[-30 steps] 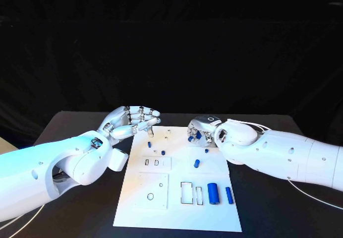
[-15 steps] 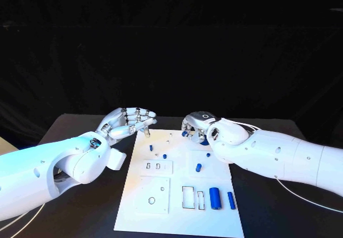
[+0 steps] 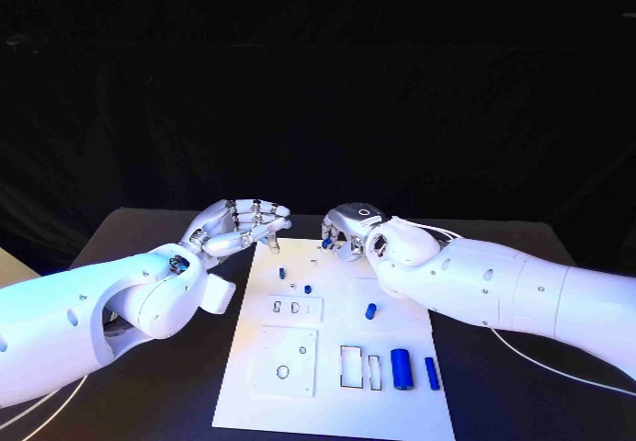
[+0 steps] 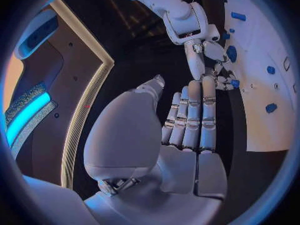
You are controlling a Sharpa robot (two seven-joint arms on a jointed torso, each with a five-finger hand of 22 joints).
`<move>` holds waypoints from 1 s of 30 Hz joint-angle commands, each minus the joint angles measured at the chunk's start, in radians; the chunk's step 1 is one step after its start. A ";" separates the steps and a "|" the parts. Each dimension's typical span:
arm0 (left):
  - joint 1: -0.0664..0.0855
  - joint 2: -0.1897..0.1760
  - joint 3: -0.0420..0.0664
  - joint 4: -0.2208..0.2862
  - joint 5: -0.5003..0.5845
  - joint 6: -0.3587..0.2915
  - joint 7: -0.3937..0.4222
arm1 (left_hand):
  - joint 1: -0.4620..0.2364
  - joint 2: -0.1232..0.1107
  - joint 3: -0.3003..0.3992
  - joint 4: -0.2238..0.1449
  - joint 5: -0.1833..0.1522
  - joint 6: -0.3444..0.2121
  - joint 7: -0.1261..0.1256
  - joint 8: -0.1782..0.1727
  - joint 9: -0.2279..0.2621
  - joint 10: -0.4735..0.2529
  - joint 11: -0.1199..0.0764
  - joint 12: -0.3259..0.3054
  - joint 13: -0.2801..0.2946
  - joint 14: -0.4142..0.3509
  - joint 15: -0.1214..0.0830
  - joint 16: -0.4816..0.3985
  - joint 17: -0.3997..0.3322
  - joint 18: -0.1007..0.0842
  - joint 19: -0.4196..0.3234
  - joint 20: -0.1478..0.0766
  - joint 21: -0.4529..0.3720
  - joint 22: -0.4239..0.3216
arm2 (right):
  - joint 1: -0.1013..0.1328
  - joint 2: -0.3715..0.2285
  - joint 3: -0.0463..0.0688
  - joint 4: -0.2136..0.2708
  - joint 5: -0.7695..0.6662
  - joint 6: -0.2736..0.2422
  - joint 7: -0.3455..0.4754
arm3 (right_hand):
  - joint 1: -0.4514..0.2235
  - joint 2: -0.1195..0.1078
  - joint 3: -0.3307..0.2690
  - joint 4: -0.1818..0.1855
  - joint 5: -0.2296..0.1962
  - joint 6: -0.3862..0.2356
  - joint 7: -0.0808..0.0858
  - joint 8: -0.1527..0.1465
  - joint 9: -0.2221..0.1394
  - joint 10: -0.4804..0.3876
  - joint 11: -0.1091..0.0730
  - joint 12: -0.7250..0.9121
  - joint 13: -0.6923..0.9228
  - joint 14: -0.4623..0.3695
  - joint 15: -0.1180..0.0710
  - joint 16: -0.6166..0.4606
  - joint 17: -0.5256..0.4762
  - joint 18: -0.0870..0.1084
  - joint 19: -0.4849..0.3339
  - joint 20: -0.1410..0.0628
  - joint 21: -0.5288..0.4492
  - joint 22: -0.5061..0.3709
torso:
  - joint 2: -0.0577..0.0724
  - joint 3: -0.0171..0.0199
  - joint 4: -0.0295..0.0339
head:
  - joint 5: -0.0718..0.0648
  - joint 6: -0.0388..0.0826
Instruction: Assemble the parts on the task board
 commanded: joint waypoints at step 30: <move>0.007 0.003 0.002 0.007 0.010 0.018 0.009 | 0.003 0.011 -0.002 -0.001 -0.004 -0.008 0.033 -0.001 0.003 -0.009 0.002 0.004 0.002 -0.008 0.000 -0.005 -0.002 0.005 -0.009 0.001 0.007 0.002 | -0.003 0.054 0.001 -0.055 0.004 0.027 0.002 | -0.008 -0.010 0.007 0.006 0.004 -0.008 0.005 -0.003 0.004 -0.009 0.007 -0.004 -0.002 0.000 0.000 0.011 0.003 -0.019 0.010 0.004 0.006 0.002 | 0.021 -0.0077 0.0006 | 0.011 -0.004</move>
